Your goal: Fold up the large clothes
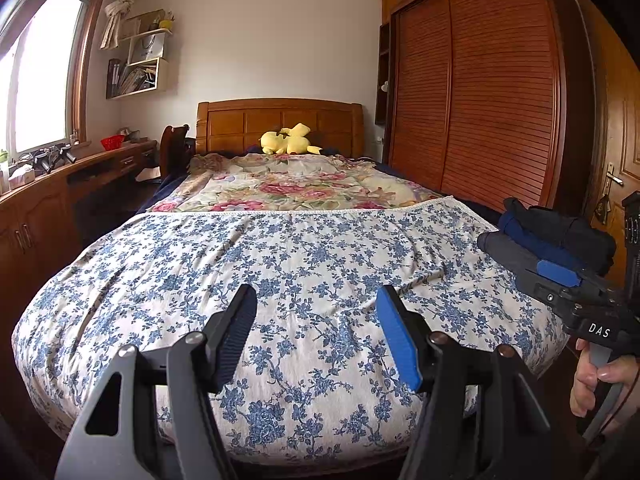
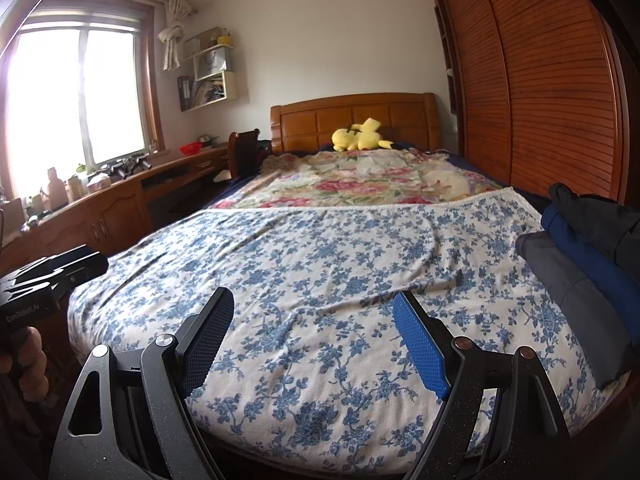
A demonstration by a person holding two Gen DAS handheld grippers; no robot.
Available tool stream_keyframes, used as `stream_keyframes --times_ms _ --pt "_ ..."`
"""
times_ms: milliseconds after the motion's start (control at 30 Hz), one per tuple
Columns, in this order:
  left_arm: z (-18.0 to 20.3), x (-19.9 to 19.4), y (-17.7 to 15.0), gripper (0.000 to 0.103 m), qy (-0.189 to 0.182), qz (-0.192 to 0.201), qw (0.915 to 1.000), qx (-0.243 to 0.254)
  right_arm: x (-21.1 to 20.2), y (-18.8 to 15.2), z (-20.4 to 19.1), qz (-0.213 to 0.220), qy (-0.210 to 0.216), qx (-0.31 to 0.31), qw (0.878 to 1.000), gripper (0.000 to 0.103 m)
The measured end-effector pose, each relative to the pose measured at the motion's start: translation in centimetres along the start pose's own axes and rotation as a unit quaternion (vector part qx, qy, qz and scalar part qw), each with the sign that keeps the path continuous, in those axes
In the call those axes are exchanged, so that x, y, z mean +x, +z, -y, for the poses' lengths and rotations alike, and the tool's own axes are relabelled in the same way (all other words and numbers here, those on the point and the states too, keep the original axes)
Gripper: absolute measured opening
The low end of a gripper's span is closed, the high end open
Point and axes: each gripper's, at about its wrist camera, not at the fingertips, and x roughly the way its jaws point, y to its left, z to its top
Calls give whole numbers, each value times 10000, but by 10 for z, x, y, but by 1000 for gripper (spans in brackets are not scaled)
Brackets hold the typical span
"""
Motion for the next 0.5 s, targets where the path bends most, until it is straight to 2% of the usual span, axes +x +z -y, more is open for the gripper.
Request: stream_keyframes --times_ms 500 --pt "2 -1 3 62 0 16 10000 21 0 0 1 3 -8 7 10000 84"
